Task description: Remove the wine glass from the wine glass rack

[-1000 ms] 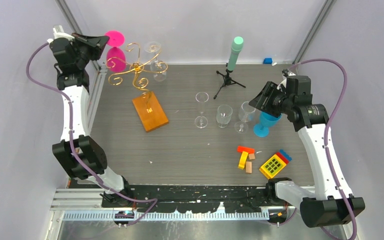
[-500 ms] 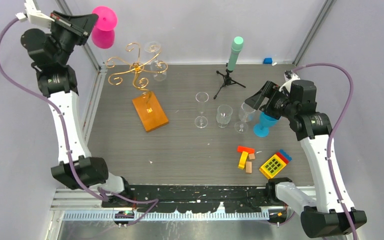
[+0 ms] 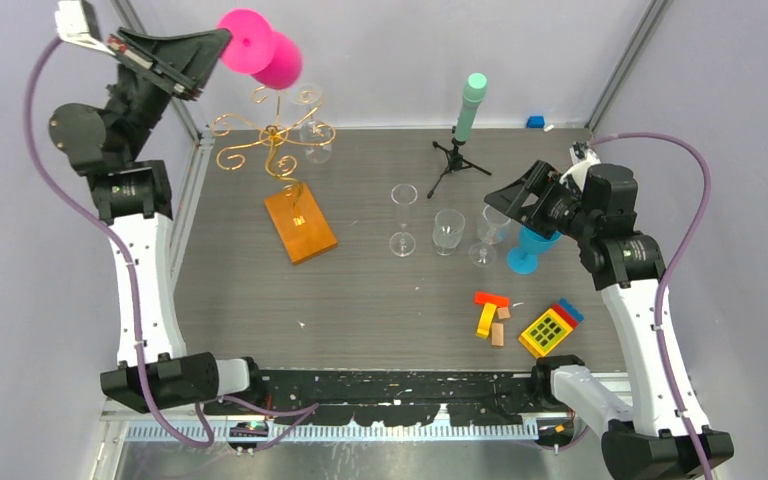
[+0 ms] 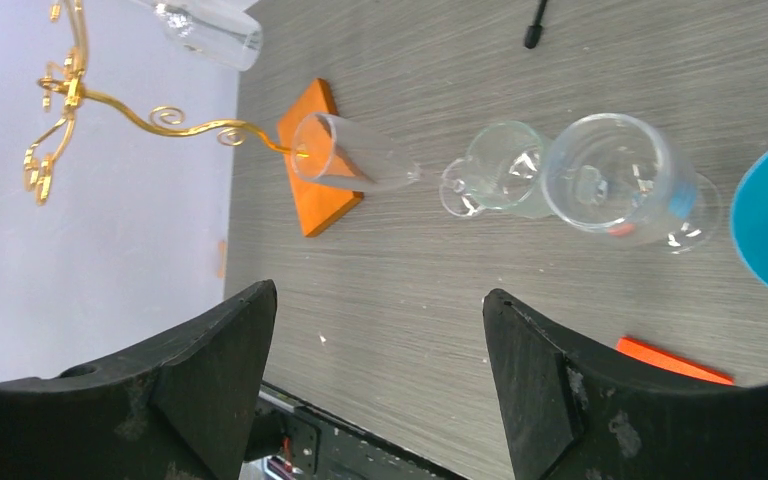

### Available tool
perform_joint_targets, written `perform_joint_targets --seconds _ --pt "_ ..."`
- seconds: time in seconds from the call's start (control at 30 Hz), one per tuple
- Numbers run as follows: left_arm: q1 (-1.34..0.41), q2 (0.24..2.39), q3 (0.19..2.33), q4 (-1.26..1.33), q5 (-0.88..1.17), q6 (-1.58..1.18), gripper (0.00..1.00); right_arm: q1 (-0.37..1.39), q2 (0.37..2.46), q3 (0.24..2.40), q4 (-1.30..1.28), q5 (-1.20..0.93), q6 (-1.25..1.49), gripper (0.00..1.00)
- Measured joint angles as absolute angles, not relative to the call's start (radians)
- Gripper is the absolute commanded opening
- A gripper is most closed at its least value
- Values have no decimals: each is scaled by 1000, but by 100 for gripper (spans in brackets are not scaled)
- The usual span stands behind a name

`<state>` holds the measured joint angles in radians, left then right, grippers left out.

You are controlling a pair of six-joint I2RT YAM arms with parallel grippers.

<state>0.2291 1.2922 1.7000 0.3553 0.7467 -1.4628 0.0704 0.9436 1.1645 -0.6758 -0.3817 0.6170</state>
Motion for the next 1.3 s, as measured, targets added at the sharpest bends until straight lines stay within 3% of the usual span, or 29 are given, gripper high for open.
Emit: perform_joint_targets --seconds 0.37,0.7,1.0,1.3 --pt "-41 1273 1595 434 742 -1593 0 70 822 1084 -474 -560 775 82" --pt "-149 1263 1457 553 682 -1767 0 70 689 943 31 -641 1095 84" --pt "-275 1242 1328 596 588 -1909 0 71 741 899 406 -607 1347 88" --pt "-456 1232 1310 612 530 -1938 0 139 854 899 586 -574 1412 89"
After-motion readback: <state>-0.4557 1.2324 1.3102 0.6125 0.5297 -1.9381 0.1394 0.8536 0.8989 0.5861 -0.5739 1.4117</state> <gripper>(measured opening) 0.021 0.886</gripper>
